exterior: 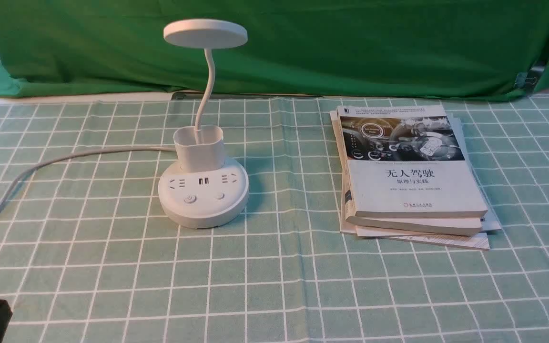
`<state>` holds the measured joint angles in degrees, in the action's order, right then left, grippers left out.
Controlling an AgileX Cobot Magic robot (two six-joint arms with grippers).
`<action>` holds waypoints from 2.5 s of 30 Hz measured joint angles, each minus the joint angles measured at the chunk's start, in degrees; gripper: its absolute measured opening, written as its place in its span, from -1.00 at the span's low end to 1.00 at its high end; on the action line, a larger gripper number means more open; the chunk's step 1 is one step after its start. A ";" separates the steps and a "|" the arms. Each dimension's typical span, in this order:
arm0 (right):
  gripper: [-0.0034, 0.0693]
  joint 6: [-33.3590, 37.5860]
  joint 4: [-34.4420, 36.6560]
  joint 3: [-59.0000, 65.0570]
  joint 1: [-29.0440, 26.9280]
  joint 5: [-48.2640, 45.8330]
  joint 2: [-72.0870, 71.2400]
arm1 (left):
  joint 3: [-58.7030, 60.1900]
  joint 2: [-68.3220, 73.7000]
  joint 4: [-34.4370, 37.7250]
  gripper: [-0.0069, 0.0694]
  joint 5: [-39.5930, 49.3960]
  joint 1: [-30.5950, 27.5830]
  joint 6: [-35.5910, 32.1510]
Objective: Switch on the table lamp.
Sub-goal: 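Press the power button on the lamp base to turn the lamp on with the left gripper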
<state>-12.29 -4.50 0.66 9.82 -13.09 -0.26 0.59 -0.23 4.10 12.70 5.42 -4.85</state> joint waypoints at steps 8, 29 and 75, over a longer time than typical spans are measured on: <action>-0.25 0.00 0.00 0.00 0.00 0.00 0.00 | 0.00 0.00 0.00 -0.19 0.00 0.00 0.00; -0.25 0.00 0.00 0.00 0.00 0.00 0.00 | 0.00 0.00 -2.05 -0.19 0.00 0.00 0.00; -0.25 0.00 0.00 0.00 0.00 0.04 0.00 | -37.46 24.31 -4.10 -0.82 -5.09 0.00 9.15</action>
<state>-12.29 -4.50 0.66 9.82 -13.05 -0.26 -36.87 24.08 0.00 7.61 5.42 4.30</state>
